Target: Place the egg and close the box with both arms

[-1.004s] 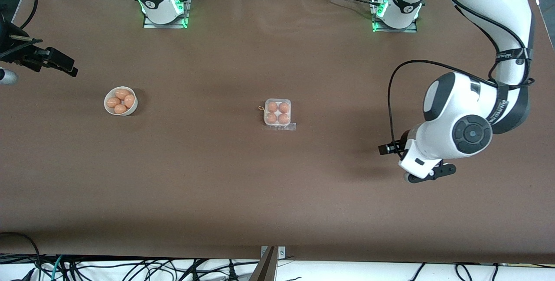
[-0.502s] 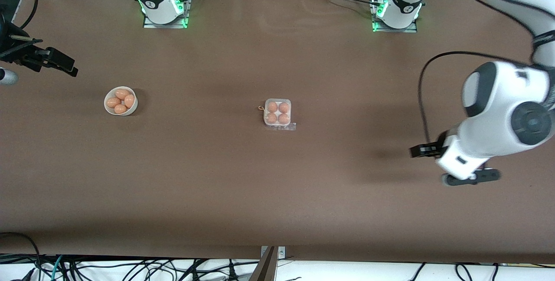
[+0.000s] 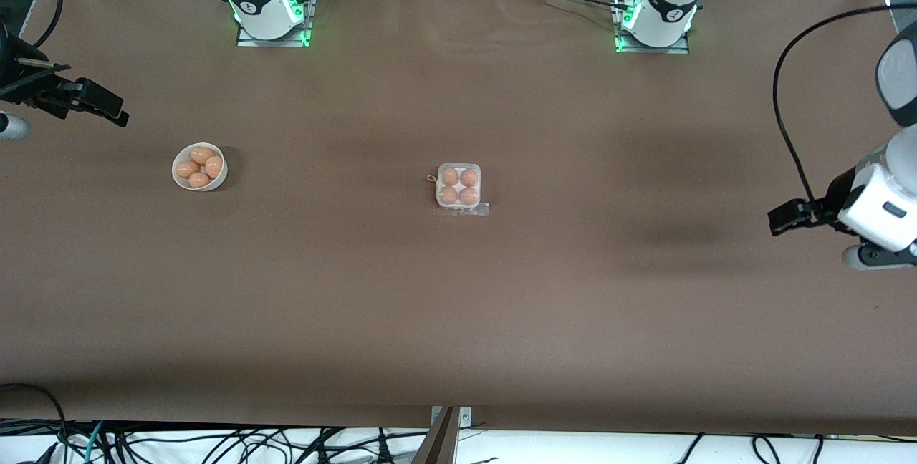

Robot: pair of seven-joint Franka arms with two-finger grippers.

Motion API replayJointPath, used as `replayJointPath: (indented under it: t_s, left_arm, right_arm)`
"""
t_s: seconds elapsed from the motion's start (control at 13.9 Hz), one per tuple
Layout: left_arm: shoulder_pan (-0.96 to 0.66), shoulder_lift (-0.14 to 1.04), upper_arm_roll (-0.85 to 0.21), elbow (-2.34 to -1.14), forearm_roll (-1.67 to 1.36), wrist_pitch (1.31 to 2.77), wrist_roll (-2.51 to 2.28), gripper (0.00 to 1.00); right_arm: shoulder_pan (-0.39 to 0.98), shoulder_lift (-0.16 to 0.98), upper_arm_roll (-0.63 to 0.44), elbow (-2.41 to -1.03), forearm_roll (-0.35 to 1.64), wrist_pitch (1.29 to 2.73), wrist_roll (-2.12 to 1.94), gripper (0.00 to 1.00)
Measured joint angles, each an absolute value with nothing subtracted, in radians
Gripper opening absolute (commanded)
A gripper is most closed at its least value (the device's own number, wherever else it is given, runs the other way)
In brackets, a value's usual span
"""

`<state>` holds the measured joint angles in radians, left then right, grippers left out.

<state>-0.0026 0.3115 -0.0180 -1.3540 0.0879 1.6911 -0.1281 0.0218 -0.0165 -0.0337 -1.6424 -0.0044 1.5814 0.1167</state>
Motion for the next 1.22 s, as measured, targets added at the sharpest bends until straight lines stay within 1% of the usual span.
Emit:
replayJointPath:
  t_s: [0.14, 0.29, 0.5, 0.86, 1.22]
  left_arm:
    - [-0.002, 0.237, -0.019, -1.421, 0.076, 1.690, -0.124, 0.97]
    - [0.013, 0.167, -0.017, -1.488, 0.001, 1.690, -0.091, 0.97]
    - [0.046, 0.091, -0.015, -1.572, -0.036, 1.690, -0.047, 0.96]
    - [0.043, 0.056, -0.017, -1.623, -0.002, 1.676, -0.039, 0.96]
    - [0.042, 0.026, -0.017, -1.632, 0.001, 1.623, -0.033, 0.96]
  right_arm:
    - [0.022, -0.017, -0.034, -1.642, -0.004, 1.582, 0.117, 1.00]
    - [0.022, -0.017, -0.034, -1.642, -0.004, 1.582, 0.117, 1.00]
    - [0.022, -0.016, -0.034, -1.642, -0.004, 1.583, 0.117, 1.00]
    - [0.022, -0.013, -0.034, -1.642, -0.004, 1.583, 0.117, 1.00]
    - [0.022, -0.012, -0.034, -1.642, -0.004, 1.583, 0.117, 1.00]
